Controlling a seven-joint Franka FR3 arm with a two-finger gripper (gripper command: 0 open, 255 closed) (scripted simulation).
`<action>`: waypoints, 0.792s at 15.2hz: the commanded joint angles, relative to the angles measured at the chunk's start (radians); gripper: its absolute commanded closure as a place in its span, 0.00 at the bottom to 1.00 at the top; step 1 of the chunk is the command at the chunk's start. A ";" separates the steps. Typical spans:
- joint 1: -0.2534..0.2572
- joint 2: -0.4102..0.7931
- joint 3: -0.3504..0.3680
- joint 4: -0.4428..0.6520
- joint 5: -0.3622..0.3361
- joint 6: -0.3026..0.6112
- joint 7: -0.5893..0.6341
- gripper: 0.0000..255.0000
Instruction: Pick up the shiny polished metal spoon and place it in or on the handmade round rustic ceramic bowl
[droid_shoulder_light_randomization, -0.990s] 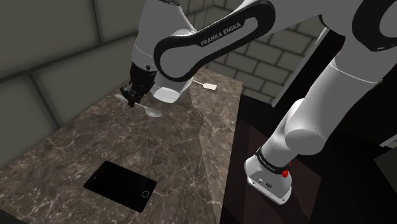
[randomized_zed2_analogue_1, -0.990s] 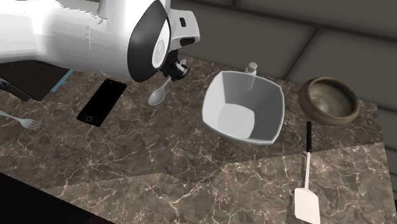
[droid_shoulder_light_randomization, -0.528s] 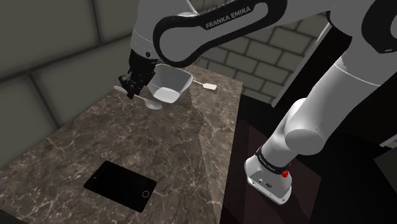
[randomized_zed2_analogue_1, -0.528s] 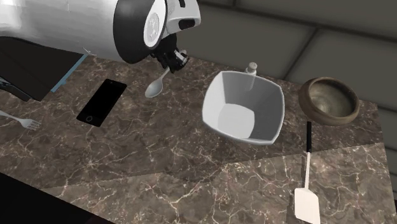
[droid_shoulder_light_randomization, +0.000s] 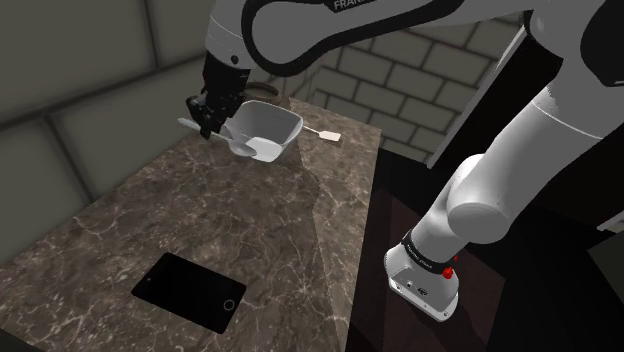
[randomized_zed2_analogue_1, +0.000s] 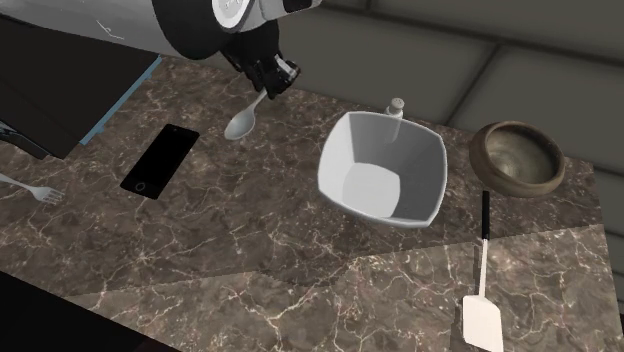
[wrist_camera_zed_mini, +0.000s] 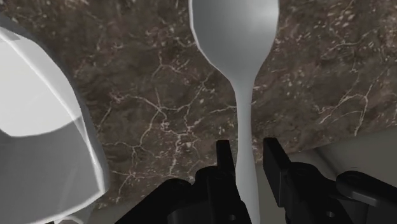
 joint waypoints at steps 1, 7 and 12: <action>-0.016 0.010 -0.019 0.013 0.005 -0.007 -0.038 1.00; -0.080 0.068 -0.089 0.085 0.017 -0.035 -0.179 1.00; -0.132 0.138 -0.139 0.177 0.021 -0.069 -0.284 1.00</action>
